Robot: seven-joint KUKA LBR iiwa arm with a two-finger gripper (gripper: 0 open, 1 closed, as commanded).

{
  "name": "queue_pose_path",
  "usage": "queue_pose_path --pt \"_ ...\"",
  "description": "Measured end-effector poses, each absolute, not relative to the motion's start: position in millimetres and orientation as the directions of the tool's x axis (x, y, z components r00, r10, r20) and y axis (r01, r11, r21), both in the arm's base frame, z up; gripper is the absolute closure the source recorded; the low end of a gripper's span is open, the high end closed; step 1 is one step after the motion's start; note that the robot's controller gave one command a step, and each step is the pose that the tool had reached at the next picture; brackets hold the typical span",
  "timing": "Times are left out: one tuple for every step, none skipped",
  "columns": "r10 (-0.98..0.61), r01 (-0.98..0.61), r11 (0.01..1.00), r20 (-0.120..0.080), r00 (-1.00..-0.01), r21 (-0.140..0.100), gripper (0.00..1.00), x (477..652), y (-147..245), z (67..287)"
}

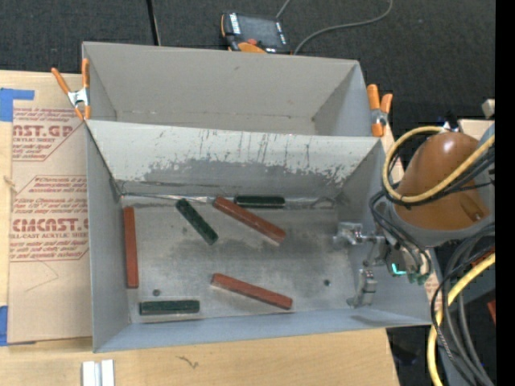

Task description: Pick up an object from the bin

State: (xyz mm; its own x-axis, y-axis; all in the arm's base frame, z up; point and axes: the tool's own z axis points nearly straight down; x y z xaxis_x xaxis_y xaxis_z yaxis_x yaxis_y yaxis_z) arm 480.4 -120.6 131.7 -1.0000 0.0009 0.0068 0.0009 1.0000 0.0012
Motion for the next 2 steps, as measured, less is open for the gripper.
queue_pose_path --pt "-0.098 -0.098 0.995 -0.004 -0.995 0.002 0.00 585.5 -73 82" --pt "0.086 0.086 0.996 -0.008 -0.996 0.002 0.00 581.8 -7 72"
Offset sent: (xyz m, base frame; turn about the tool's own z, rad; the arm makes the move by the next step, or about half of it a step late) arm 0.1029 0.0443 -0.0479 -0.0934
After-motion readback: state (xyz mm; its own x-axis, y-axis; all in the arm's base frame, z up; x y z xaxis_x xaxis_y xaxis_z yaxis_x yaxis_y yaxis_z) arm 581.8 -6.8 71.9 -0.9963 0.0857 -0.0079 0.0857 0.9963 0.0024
